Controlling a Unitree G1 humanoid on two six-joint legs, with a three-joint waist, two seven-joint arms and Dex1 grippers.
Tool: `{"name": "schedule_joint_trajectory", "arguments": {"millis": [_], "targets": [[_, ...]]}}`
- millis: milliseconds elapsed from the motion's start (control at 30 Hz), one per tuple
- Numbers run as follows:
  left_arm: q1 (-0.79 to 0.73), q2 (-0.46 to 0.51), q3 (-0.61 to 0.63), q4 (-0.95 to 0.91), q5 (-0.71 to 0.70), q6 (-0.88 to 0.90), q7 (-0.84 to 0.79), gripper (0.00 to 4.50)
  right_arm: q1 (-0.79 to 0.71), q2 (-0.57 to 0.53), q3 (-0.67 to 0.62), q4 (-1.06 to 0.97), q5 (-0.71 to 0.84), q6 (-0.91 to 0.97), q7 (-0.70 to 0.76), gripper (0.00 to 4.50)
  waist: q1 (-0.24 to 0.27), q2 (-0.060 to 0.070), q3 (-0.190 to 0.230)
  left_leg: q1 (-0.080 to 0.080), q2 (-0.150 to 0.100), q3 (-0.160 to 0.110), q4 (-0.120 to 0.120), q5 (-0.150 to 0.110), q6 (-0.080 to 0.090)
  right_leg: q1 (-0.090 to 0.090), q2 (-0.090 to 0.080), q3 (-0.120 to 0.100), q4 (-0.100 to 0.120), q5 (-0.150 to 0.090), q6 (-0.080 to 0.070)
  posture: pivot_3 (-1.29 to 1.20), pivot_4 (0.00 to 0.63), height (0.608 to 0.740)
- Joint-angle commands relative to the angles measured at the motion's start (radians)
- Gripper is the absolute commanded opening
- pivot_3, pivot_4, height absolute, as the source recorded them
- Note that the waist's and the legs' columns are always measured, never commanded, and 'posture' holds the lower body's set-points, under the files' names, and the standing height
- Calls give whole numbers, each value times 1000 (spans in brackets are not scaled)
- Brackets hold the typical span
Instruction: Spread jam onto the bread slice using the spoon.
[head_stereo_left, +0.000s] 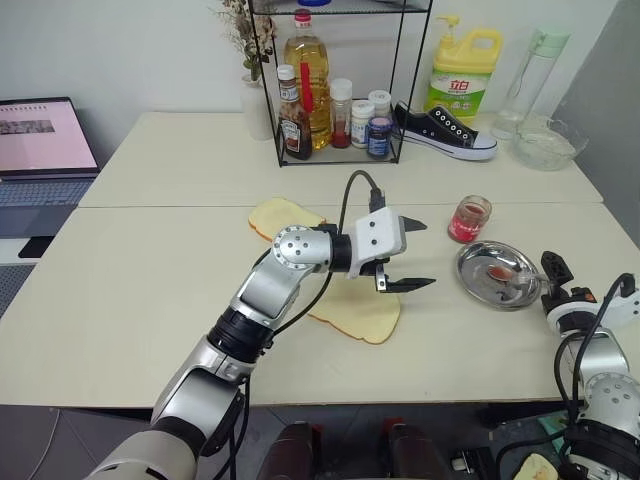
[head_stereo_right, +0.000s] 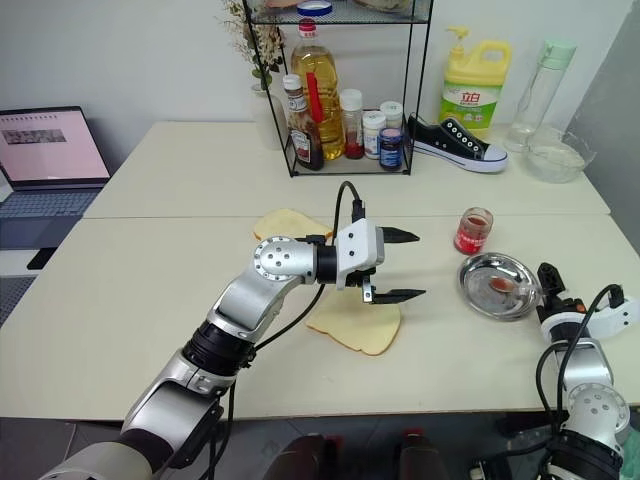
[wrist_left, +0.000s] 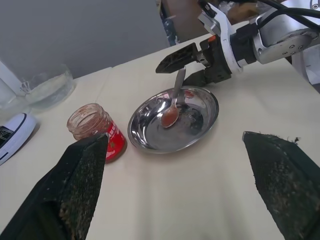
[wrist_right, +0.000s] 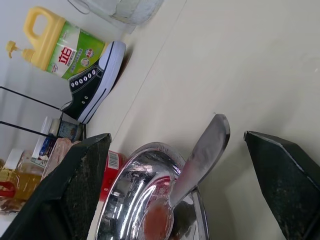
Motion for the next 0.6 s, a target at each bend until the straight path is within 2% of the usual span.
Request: {"name": "schedule_joint_trajectory", "arguments": {"millis": [33, 167, 333, 467, 600], "targets": [[-22, 0, 11, -40, 4, -3, 0, 4475, -6, 3, -18, 19, -12, -14, 17, 4500, 0, 0, 0, 0, 0, 0, 0, 0, 0, 0, 0, 0, 0, 0, 0, 0, 150, 740], [-26, -1, 13, -41, 2, -1, 0, 4500, -13, 6, -18, 37, -22, -21, 34, 3226, 0, 0, 0, 0, 0, 0, 0, 0, 0, 0, 0, 0, 0, 0, 0, 0, 150, 740], [-31, 0, 17, -39, 1, 0, 1, 4500, -25, 6, -25, 59, -34, -29, 58, 1289, -2, 0, 0, 1, 0, 0, 0, 0, 0, 1, 0, 0, 0, 0, 0, 0, 150, 740], [-32, 3, 19, -35, 3, 1, 4, 4500, -31, 11, -32, 71, -29, -36, 83, 15, -1, 0, 0, 3, 0, 0, 0, 0, 0, 4, 0, 0, -1, 0, 0, 0, 150, 740], [-34, 8, 26, -27, 4, -2, 8, 4500, -27, 20, -35, 47, -9, -25, 109, 15, 0, 0, 0, 4, 0, 0, 0, 0, 0, 5, 0, 0, -1, 0, 0, 0, 150, 740]]}}
